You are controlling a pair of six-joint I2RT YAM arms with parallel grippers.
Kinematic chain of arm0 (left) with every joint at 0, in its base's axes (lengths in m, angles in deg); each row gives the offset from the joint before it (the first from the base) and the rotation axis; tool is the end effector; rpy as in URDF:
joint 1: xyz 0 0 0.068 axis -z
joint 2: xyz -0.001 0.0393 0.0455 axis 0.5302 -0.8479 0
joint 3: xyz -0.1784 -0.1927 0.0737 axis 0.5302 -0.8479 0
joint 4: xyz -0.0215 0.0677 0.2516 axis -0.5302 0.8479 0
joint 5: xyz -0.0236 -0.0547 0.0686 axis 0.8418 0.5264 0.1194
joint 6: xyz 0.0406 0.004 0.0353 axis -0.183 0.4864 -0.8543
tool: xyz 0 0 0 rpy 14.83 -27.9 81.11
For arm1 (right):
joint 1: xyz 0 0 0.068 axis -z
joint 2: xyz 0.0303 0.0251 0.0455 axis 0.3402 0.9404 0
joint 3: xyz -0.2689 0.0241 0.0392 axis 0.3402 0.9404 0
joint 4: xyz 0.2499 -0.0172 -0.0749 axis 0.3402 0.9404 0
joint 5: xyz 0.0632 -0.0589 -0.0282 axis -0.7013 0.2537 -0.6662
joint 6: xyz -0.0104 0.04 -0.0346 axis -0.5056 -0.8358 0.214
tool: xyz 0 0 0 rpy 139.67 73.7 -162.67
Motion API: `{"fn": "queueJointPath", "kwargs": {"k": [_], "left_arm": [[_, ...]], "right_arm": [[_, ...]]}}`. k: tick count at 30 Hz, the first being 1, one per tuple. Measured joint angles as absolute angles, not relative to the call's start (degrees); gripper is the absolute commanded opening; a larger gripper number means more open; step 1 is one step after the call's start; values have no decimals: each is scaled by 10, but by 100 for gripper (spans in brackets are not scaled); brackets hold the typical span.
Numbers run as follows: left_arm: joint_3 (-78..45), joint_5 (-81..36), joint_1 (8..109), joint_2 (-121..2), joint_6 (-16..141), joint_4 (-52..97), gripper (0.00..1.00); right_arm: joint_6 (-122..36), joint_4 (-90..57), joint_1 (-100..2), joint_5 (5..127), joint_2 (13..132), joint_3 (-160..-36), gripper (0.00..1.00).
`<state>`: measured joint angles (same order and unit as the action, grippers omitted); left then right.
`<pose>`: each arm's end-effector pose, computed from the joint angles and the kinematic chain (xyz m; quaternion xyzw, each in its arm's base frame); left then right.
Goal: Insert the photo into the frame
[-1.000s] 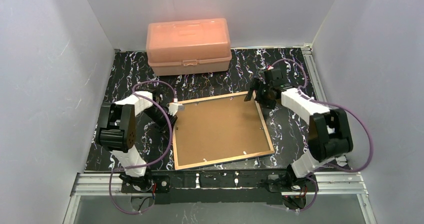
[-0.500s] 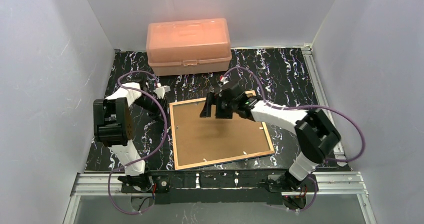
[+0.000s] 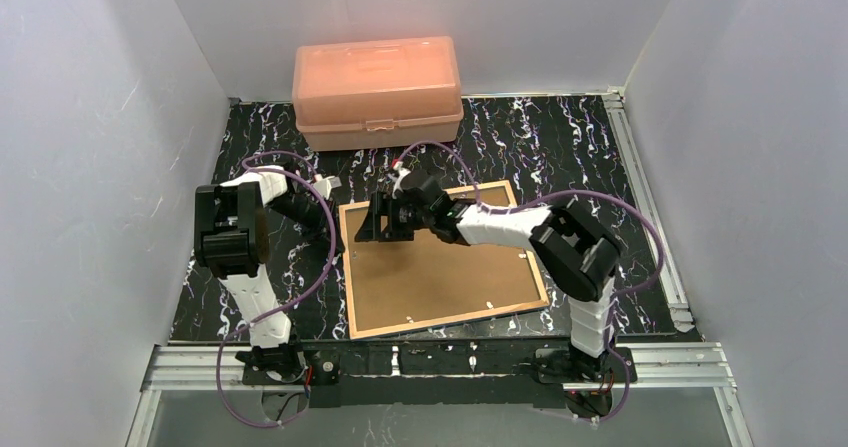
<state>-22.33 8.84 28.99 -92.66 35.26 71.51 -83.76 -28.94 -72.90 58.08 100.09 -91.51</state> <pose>0.3273 -0.0054 0.1394 0.1046 0.9354 -0.3327 0.0577 0.2494 0.3467 0.2030 -0.1093 0.8447 0.4658 0.2398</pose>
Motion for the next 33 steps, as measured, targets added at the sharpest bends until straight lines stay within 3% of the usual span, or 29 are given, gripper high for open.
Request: {"fn": "queueJointPath", "kwargs": {"k": [12,33], "left_arm": [[-222,93,284,-931,364,720,5],[-221,92,284,-931,366,720,3]], "right_arm": [[-856,-324,-754,560,1085,-944,81],[-891,-375,-761,530,1139,-983,79]]}}
